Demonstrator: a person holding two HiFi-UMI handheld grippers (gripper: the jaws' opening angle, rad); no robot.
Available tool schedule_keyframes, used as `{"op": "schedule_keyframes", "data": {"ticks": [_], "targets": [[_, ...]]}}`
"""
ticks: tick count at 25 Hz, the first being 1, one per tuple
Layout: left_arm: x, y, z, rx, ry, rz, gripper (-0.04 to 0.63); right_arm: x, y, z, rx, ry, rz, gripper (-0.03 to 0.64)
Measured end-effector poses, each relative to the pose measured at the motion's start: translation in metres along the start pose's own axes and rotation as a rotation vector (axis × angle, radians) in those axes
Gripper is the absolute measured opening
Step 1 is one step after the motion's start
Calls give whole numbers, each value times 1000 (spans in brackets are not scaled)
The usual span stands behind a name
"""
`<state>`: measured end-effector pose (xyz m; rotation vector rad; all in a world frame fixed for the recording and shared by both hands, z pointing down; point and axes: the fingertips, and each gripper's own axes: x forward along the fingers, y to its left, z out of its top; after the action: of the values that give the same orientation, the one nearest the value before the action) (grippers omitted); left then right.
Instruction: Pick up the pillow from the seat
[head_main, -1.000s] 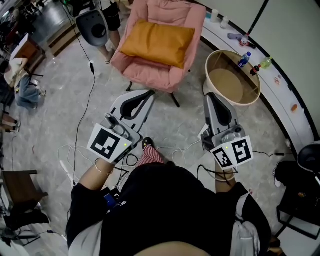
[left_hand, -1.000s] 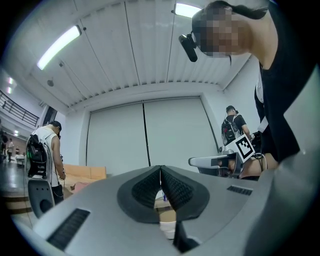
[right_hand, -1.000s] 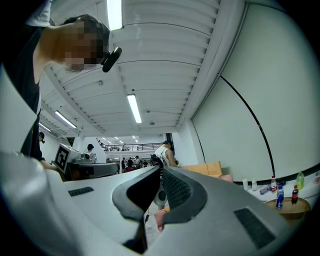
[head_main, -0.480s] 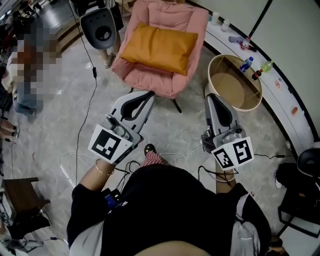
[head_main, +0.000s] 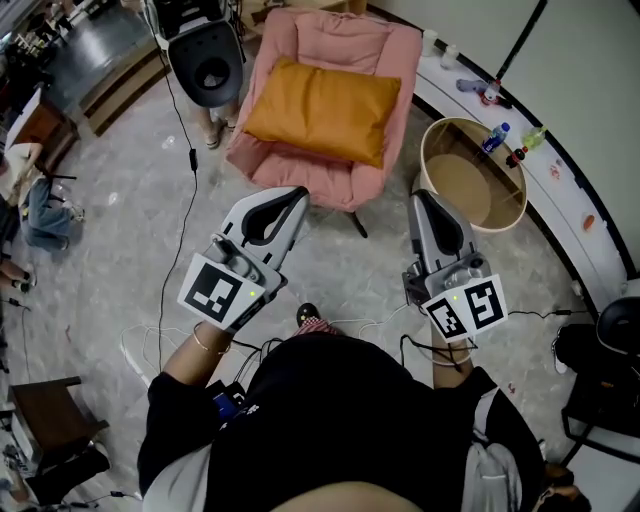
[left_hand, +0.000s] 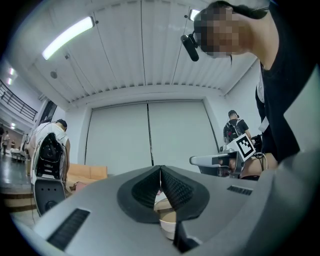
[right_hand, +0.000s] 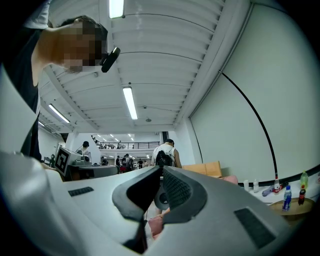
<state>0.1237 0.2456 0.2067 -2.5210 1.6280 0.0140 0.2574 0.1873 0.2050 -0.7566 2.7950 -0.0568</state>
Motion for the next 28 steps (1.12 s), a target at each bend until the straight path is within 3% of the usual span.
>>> {"op": "schedule_keyframes", "data": {"ticks": [15,28], "targets": [[-14,72,-14,-20,-10,-50,11,66,24,-15,-30,1,-47,23],[0,95,-20,-49,-23,-91,11,82,14,-19,-51,26,-103,23]]}}
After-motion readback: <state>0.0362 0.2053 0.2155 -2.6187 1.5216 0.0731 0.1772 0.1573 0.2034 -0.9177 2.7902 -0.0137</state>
